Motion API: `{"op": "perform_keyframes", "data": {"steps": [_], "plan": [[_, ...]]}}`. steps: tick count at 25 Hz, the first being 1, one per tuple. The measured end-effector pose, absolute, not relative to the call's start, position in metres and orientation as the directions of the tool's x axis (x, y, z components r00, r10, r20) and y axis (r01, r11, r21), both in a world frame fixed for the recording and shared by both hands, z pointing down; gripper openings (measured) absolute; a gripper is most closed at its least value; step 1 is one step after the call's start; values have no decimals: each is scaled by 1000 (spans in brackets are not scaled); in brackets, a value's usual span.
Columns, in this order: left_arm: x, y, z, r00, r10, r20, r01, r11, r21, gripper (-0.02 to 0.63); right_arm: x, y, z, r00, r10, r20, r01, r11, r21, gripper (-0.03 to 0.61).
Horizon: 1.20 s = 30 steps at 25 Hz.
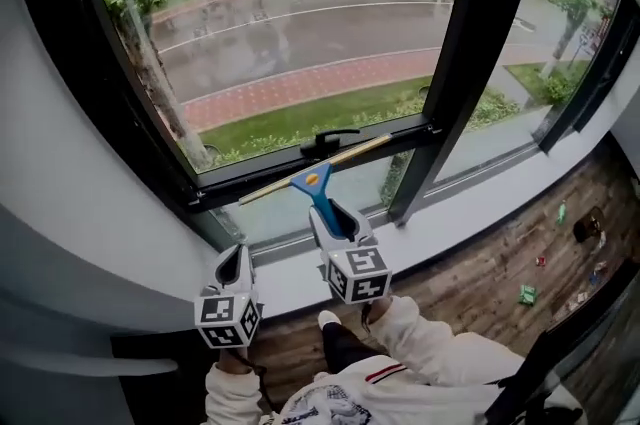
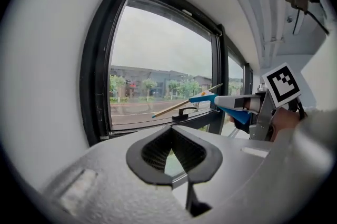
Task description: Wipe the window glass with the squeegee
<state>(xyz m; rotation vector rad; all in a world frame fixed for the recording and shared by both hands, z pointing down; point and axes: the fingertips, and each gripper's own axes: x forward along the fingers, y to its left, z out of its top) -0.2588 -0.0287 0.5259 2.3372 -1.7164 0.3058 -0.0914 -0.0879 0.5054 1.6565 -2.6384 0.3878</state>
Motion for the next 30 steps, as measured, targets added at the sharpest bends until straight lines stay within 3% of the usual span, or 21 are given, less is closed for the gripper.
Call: {"op": "perform_keyframes", "data": {"steps": [9,22,30], "plan": [[-235,85,539,318,-901,295,-948,-310,75,2,-53,40,499,-424,-894,145,-896,390,-214,146],[-134,112,503,315,-930,190,-948,-316,29,2,56,83,470,-448,-889,97,-880,419,-224,146],[-137,133,473,282,-949,145,-958,-285,-4,2,62,111,467,-466,-880,94,-872,437,-221,146]]}}
